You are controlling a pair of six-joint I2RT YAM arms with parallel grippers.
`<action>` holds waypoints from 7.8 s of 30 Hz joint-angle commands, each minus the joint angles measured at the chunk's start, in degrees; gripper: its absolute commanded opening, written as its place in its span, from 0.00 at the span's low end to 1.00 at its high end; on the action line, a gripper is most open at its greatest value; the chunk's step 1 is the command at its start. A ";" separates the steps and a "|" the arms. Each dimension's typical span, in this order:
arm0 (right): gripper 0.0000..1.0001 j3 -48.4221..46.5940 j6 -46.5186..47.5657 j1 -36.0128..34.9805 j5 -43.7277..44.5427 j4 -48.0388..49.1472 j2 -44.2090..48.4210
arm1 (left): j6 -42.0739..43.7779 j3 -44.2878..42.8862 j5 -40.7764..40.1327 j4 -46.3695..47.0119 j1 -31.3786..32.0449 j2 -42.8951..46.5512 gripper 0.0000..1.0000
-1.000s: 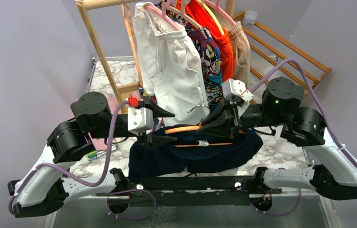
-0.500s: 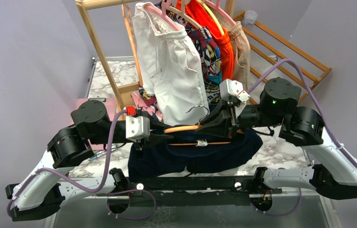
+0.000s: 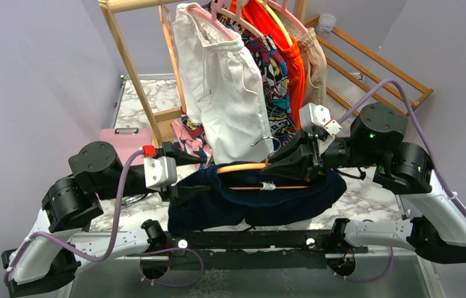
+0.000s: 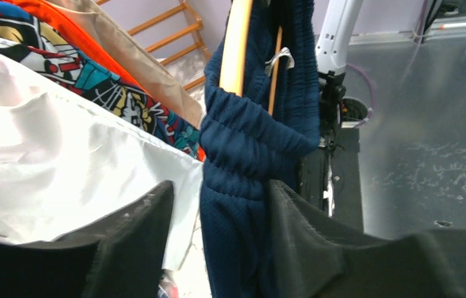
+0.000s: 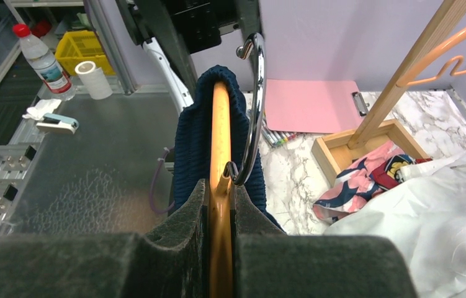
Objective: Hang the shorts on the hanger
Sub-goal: Hang the shorts on the hanger.
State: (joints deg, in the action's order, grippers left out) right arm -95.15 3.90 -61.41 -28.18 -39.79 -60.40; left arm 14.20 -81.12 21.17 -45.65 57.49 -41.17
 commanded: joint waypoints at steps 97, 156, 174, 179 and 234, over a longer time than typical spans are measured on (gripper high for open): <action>0.62 -7.88 0.75 -0.11 2.33 -6.85 -5.76 | 4.94 -4.03 4.91 6.69 -0.10 -12.68 0.00; 0.01 -13.19 -4.29 -0.11 20.14 -9.11 -7.63 | 1.35 -3.81 -19.72 13.55 -0.18 0.74 0.99; 0.01 -22.17 -6.79 -0.08 27.21 -16.43 -17.55 | 0.07 1.68 -35.82 19.02 -0.13 11.95 0.99; 0.01 -19.39 -6.39 -0.12 19.04 -15.19 -17.46 | 0.29 -0.43 -19.50 16.87 -0.18 5.07 0.99; 0.50 -16.30 -6.62 -0.08 12.68 -15.10 -12.29 | 9.30 2.49 -8.09 16.16 -0.19 -7.76 0.00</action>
State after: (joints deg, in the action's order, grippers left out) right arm -109.75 -4.01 -61.17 -19.53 -55.29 -75.16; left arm 26.09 -78.70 15.51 -35.77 57.76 -51.62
